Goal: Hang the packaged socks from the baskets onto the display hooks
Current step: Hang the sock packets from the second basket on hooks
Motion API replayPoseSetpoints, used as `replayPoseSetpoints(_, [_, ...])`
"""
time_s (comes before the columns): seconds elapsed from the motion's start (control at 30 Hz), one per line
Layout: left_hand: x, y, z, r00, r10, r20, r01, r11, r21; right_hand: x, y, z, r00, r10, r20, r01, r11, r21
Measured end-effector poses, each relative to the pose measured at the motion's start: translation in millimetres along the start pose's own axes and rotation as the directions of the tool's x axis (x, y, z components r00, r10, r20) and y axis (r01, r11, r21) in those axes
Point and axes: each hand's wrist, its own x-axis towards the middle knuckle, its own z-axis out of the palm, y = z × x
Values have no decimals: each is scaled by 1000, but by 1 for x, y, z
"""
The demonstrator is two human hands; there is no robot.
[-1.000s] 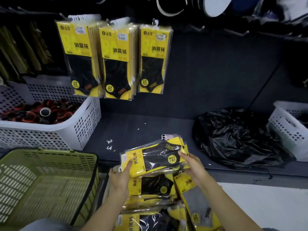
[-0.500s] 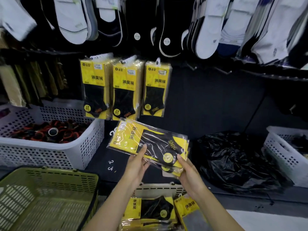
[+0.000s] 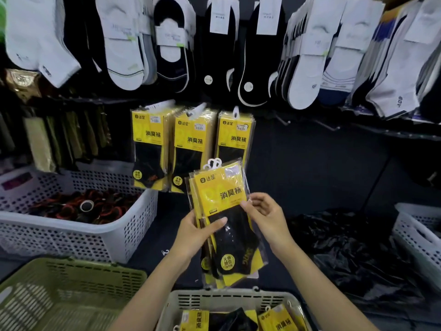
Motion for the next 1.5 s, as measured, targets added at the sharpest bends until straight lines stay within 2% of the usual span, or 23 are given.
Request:
replayPoseSetpoints(0.1, [3, 4, -5, 1000, -5, 4, 5, 1000, 21, 3, -2, 7, 999, 22, 43, -26, 997, 75])
replayPoseSetpoints(0.23, [11, 9, -12, 1000, 1, -2, -1, 1000, 4, 7, -1, 9, 987, 123, 104, -136, 981, 136])
replayPoseSetpoints(0.4, [24, 14, -25, 998, -11, -63, 10, 1000, -23, 19, 5, 7, 979, 201, -21, -192, 958, 212])
replayPoseSetpoints(0.67, [66, 46, -64, 957, 123, -264, -111, 992, 58, 82, -15, -2, 965, 106, -241, -65, 983, 172])
replayPoseSetpoints(0.8, [80, 65, -76, 916, 187, -355, -159, 981, 108, 113, -24, 8, 962, 9, -271, 10, 998, 68])
replayPoseSetpoints(1.0, [94, 74, -88, 916, 196, -350, -168, 980, 110, 140, -13, 27, 971, -18, -236, 18, 1000, -3])
replayPoseSetpoints(1.23, [92, 77, -84, 912, 182, -367, -163, 983, 80, 131, 7, 26, 943, 63, -327, -39, 996, 81])
replayPoseSetpoints(1.37, [93, 78, -79, 927, 199, -319, -180, 980, 86, 117, 9, 3, 913, 18, -408, 31, 993, 115])
replayPoseSetpoints(1.5, [93, 83, -70, 918, 185, -351, -170, 983, 74, 122, -10, 2, 945, -99, -313, 110, 994, 18])
